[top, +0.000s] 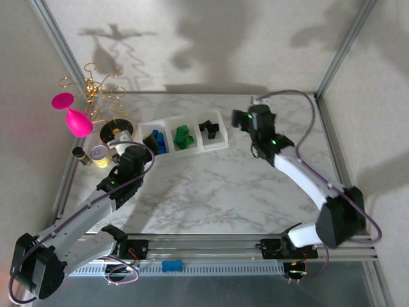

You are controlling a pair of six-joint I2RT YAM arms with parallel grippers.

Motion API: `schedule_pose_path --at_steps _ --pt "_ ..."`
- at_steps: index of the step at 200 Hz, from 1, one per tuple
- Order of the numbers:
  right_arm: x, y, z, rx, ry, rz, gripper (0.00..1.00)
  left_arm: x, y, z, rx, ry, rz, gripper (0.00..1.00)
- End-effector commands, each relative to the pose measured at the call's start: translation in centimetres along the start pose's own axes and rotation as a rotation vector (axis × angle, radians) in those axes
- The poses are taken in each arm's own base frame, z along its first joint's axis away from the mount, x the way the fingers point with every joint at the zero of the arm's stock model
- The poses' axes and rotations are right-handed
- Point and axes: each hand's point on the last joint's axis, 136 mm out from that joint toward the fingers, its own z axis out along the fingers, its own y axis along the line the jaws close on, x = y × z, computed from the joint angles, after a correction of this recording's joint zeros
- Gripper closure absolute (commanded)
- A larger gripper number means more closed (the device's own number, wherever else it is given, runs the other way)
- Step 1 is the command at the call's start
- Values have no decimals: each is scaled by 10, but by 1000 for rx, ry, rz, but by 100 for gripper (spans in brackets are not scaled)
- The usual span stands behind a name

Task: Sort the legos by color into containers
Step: Reset both arms

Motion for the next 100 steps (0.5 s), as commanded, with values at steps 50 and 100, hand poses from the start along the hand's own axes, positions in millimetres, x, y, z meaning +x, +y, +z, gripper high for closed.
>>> schedule_pose_path --at_steps 50,100 --pt "91 -181 5 420 -173 59 1 -6 98 48 -283 -263 107 0" --pt "99 -170 20 189 -260 28 1 3 82 60 -10 -301 116 0"
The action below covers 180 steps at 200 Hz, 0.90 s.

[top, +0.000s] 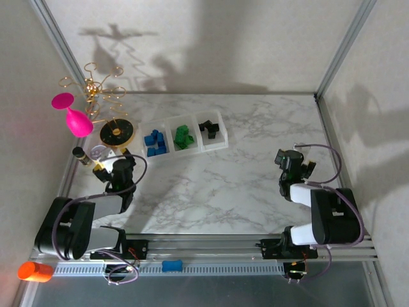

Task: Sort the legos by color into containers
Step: Reset both arms

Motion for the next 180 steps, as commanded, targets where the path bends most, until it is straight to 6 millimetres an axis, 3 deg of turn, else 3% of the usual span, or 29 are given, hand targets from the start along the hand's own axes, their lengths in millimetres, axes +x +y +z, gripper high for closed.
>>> schedule_pose_path --at_steps 1,32,48,180 --pt "-53 27 -12 -199 -251 37 1 -45 -36 -1 227 -156 -81 0" --pt "-33 40 -32 -329 -319 -18 1 -25 -54 -5 359 -141 -22 0" --pt "-29 41 -20 -310 -262 -17 1 -16 -61 8 338 -90 11 0" --pt "-29 46 -20 -340 -260 -30 1 -17 -64 9 330 -92 21 1"
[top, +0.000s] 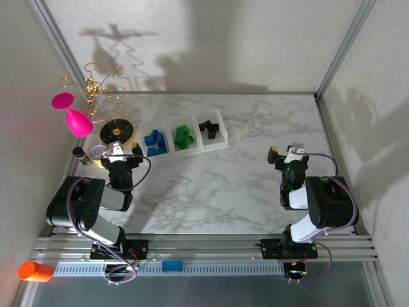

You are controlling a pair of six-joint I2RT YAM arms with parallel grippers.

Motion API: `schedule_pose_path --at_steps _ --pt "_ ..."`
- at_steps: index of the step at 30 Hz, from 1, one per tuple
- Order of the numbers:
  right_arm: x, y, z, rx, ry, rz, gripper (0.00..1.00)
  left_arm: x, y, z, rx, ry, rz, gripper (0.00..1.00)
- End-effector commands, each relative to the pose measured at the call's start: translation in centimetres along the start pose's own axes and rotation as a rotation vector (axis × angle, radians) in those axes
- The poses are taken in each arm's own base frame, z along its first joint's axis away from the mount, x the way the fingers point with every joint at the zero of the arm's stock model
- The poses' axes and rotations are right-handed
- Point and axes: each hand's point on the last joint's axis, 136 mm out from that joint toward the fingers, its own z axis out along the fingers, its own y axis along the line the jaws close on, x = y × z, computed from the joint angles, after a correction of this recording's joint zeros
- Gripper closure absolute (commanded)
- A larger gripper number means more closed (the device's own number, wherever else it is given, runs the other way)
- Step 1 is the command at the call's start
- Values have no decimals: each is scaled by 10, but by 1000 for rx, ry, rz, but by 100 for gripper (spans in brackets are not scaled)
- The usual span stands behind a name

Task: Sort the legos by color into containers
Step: Reset both arms

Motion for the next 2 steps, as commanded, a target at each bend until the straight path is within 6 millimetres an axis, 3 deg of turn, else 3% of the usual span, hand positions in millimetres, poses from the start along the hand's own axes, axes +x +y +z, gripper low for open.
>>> schedule_pose_path --at_steps 1,2 --pt "-16 3 3 -22 -55 -11 1 -9 -7 2 27 -30 2 1" --pt "-16 3 3 -23 -55 -12 1 -10 -9 2 32 -31 2 0"
